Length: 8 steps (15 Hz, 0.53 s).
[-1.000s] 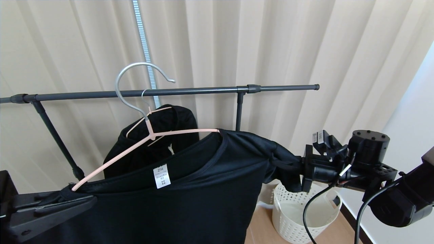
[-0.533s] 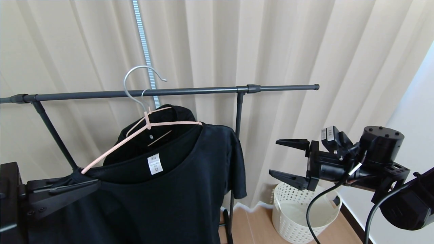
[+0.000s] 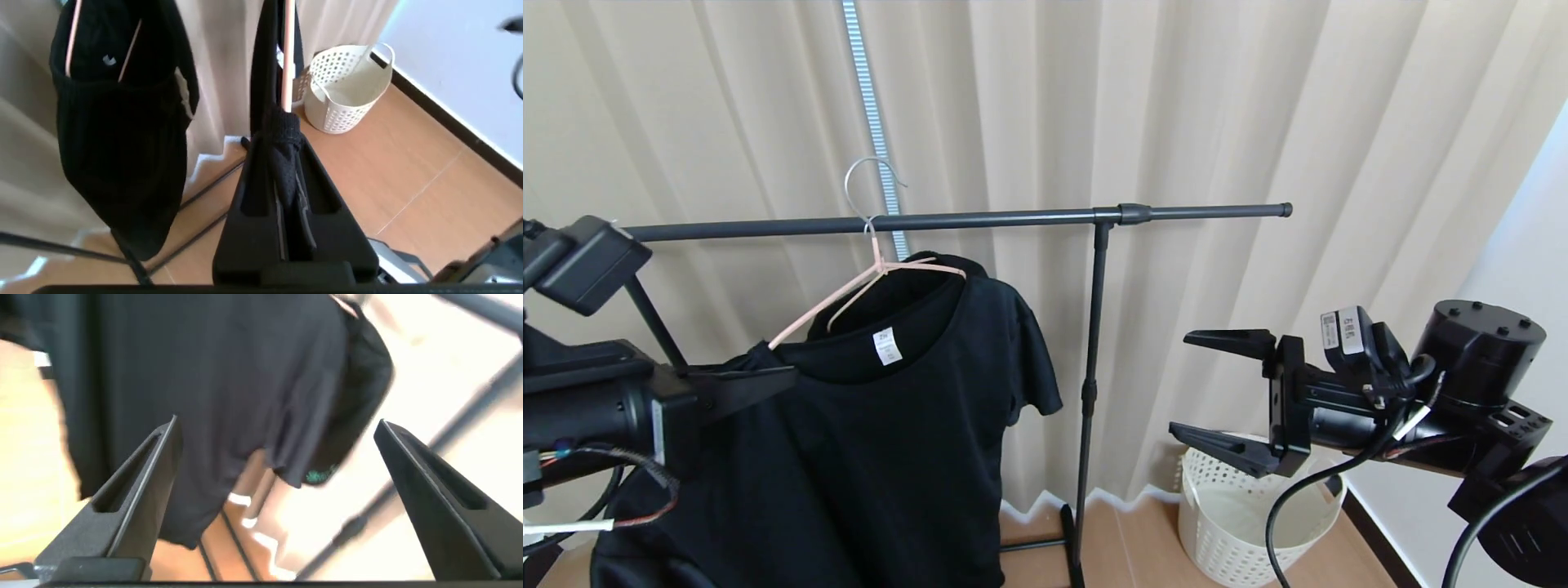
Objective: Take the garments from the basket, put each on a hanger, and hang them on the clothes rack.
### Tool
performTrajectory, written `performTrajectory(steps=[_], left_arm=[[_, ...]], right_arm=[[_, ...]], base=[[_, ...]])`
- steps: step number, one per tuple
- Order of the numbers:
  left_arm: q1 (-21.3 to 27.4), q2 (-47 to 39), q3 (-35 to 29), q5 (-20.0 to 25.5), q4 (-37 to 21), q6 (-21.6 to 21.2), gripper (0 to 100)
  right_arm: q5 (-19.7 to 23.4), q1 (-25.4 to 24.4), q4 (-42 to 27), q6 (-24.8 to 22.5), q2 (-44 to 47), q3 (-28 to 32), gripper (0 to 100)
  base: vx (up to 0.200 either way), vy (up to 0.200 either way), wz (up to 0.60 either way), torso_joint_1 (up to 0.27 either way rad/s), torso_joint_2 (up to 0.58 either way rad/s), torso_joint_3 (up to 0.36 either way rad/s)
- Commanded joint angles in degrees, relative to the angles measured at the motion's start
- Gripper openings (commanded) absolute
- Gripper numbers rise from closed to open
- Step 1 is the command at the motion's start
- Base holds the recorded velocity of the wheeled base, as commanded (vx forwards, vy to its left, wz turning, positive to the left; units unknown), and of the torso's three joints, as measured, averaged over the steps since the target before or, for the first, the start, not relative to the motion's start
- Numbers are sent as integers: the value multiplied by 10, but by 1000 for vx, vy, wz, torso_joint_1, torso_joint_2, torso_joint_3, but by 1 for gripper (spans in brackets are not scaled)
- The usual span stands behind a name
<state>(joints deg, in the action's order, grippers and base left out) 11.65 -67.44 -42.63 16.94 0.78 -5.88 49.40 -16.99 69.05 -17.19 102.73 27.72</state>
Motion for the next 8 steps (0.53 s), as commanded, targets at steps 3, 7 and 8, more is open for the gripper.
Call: performTrajectory(steps=[3,7,8], left_arm=[[61,-135,-87,-94,0,82,0],[91,-234,-173,-127,-1,126,0],[97,-263,-197,-141,0,144,0]], right_arm=[[-2,-3,-1,0,-18,-2,100],[-4,-3,0,0,-21,-2,100],[-4,-3,0,-1,-30,-4,100]], base=[[0,0,0,0,0,0],[0,0,0,0,0,0],[0,0,0,0,0,0]])
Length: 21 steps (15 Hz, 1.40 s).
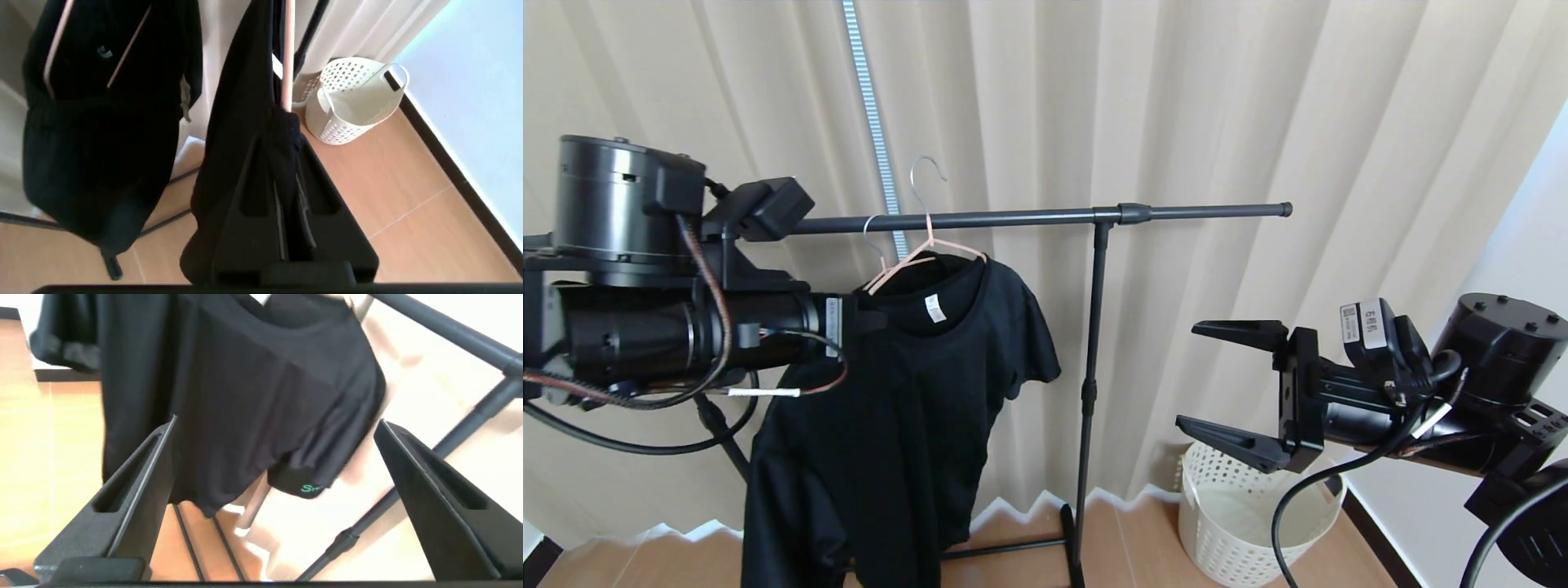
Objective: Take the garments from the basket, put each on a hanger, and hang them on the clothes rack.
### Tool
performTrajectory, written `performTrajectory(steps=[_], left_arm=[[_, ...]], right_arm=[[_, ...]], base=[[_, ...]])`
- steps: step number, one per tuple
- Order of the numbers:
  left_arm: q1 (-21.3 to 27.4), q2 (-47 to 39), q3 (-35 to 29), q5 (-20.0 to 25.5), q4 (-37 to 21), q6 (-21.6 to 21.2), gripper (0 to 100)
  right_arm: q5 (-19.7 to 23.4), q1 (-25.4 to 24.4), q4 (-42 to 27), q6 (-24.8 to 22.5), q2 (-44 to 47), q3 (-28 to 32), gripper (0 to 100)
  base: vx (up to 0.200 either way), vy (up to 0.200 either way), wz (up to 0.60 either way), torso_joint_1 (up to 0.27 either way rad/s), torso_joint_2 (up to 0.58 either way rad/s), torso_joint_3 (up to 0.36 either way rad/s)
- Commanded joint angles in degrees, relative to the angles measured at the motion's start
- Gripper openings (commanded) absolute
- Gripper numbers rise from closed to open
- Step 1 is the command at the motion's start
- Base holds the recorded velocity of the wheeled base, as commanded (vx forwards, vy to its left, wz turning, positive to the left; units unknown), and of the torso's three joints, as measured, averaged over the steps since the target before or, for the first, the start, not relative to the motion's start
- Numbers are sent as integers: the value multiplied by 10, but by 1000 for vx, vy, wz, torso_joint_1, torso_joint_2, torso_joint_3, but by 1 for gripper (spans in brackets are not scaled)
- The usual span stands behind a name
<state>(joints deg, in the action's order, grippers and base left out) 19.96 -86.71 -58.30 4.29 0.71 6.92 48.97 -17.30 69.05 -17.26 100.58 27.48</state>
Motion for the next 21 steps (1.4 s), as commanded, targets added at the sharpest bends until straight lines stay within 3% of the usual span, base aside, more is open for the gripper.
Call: performTrajectory(steps=[1,4,7,12,21], left_arm=[[17,-88,-51,-17,1,27,0],[17,-124,-72,-19,10,32,0],[16,-156,-79,-26,58,33,0],[12,-195,-106,-64,61,40,0],[9,-224,-121,-65,61,50,0]], right_arm=[[1,0,0,0,-17,-5,100],[1,0,-1,0,-21,-4,100],[0,0,0,0,-22,-2,100],[0,1,0,0,-22,-2,100],[0,1,0,-1,-21,-2,100]], base=[[0,0,0,0,0,0],[0,0,0,0,0,0],[0,0,0,0,0,0],[0,0,0,0,0,0],[0,0,0,0,0,0]])
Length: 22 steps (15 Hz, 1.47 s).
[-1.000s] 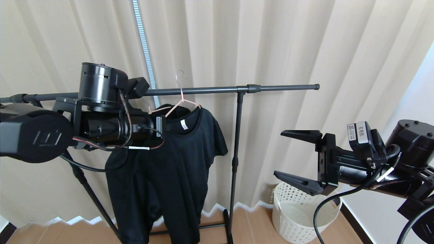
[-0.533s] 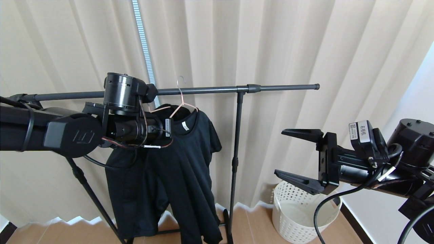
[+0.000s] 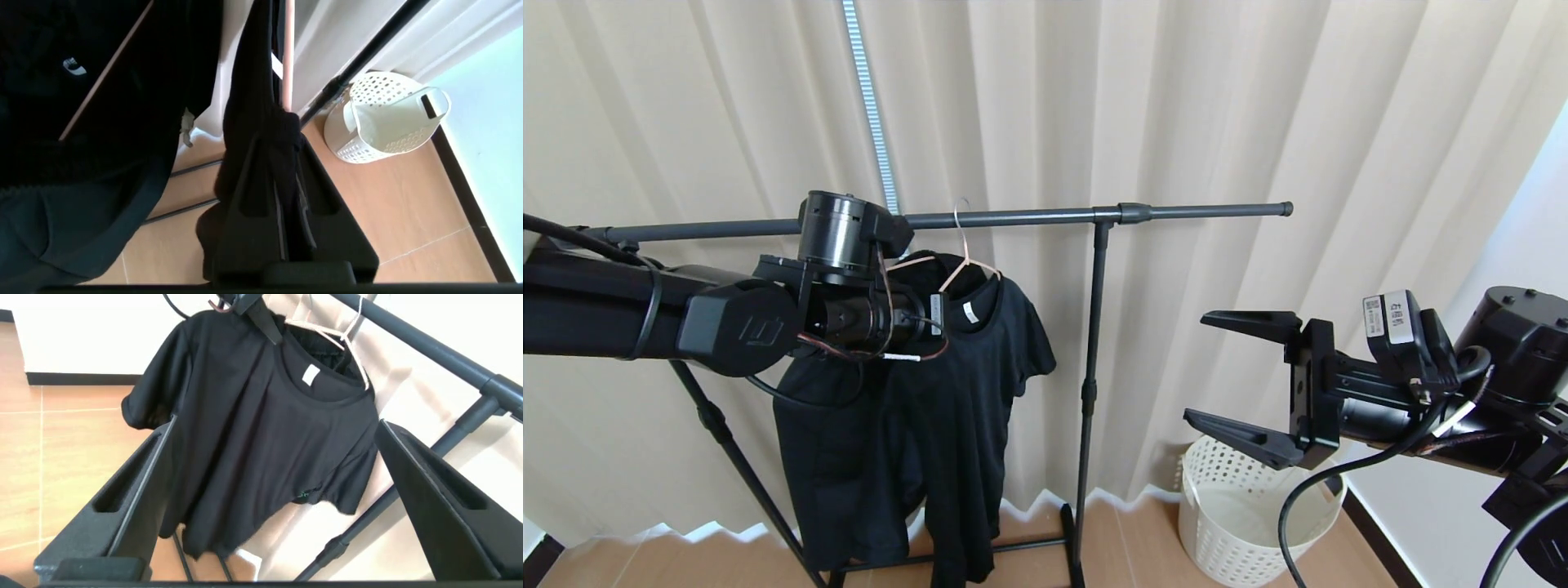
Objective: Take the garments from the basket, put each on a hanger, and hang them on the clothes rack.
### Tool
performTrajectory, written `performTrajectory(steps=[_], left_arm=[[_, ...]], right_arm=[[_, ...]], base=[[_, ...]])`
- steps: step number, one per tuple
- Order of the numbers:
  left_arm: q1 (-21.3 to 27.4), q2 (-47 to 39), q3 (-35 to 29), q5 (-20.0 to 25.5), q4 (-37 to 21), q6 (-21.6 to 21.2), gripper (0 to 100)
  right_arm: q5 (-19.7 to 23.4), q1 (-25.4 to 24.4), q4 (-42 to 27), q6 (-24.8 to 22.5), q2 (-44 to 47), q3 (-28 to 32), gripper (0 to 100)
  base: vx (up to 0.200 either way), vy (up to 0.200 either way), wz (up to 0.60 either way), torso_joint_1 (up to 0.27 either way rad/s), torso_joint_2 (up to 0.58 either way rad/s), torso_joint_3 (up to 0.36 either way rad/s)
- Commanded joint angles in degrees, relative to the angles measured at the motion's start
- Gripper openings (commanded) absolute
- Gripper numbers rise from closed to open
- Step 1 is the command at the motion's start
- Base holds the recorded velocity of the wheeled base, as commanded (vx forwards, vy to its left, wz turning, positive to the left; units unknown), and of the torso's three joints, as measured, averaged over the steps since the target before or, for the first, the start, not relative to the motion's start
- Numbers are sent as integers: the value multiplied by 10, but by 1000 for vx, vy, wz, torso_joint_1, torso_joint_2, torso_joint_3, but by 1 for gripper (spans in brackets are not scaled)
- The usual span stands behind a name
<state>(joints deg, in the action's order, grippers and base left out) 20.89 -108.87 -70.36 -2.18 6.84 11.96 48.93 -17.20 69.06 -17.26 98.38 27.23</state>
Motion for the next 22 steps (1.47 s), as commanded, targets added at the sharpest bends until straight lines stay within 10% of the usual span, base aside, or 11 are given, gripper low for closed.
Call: performTrajectory(steps=[1,18,19,22], left_arm=[[-1,-4,0,-1,0,0,0],[2,-7,23,-14,0,-1,0],[2,-7,23,-14,0,-1,100],[2,-7,23,-14,0,-1,100]], right_arm=[[0,0,0,0,2,1,100],[0,0,0,0,3,2,100],[0,0,0,-1,3,2,100],[0,0,0,0,3,2,100]], base=[[0,0,0,0,0,0],[0,0,0,0,0,0],[0,0,0,0,0,0],[0,0,0,0,0,0]])
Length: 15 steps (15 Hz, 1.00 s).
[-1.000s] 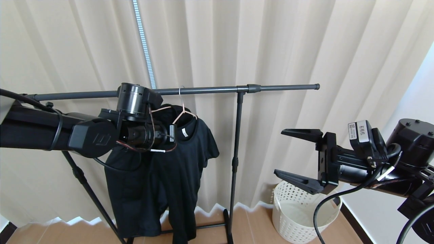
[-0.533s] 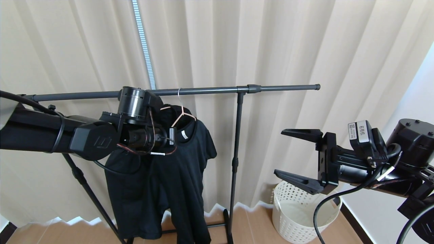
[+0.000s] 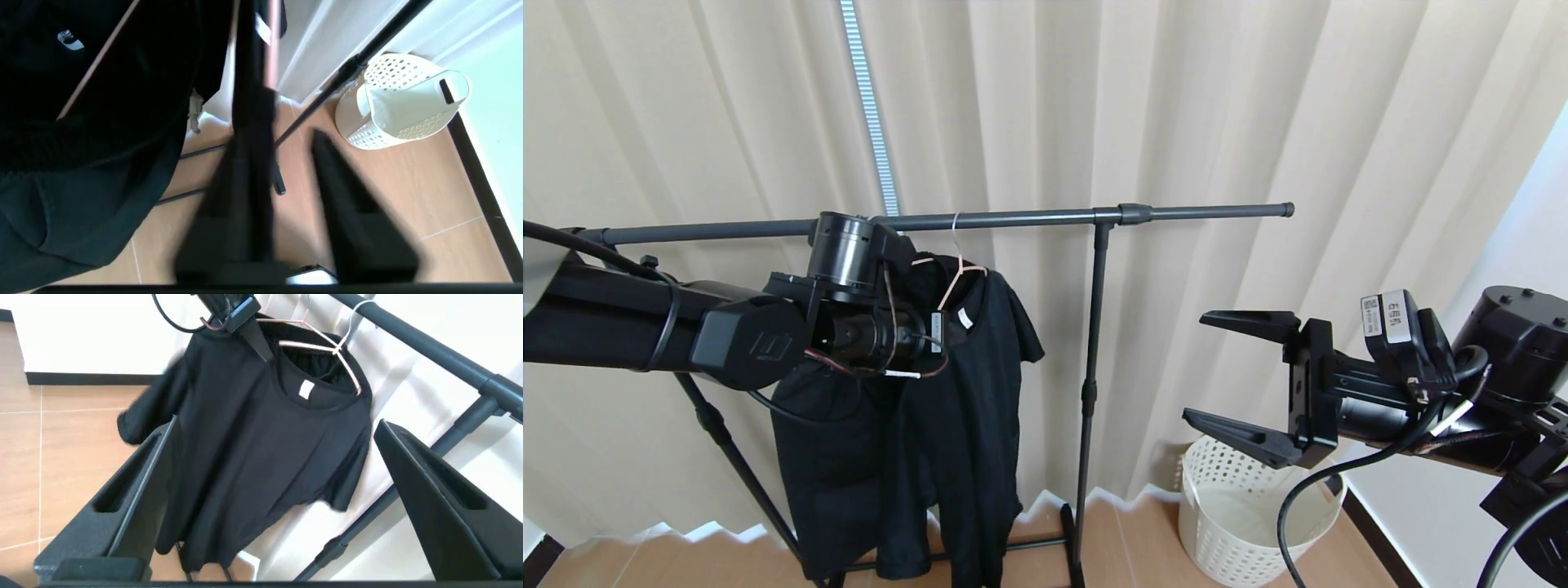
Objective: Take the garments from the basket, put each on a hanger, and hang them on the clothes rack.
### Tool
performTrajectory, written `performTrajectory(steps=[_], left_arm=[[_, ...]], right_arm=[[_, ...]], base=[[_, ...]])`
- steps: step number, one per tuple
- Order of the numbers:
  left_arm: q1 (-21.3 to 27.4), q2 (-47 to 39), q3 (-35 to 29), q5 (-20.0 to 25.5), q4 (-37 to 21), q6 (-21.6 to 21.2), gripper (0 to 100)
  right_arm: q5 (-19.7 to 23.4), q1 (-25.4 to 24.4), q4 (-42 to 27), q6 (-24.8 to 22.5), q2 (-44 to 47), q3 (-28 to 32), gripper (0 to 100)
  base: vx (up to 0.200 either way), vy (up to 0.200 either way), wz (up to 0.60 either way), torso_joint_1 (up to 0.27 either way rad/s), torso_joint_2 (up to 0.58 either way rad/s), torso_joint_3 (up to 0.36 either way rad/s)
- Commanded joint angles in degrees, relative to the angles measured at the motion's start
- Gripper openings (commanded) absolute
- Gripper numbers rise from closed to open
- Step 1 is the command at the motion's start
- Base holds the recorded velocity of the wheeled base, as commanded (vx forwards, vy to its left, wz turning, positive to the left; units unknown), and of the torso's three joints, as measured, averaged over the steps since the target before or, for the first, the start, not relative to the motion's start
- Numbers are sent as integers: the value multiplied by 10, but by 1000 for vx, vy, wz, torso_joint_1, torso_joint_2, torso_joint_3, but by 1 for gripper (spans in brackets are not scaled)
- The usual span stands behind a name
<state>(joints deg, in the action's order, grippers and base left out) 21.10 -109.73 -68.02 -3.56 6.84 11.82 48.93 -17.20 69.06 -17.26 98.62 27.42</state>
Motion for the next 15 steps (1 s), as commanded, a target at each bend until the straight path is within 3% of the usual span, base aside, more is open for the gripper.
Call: performTrajectory(steps=[1,4,8,13,15], left_arm=[[0,1,0,0,1,0,100],[1,8,4,-1,1,0,100],[3,120,61,-2,-2,0,100],[-2,379,288,-7,-2,-3,100],[-3,479,359,-6,-4,-10,100]], right_arm=[[0,0,0,-1,1,0,100],[0,0,0,-1,1,0,100],[0,0,2,-1,-9,-3,100],[0,0,1,-1,-73,-32,100],[-37,2,-3,0,-133,-61,100]], base=[[0,0,0,0,0,0],[0,0,0,0,0,0],[0,0,0,0,0,0],[0,0,0,0,0,0],[0,0,0,0,0,0]])
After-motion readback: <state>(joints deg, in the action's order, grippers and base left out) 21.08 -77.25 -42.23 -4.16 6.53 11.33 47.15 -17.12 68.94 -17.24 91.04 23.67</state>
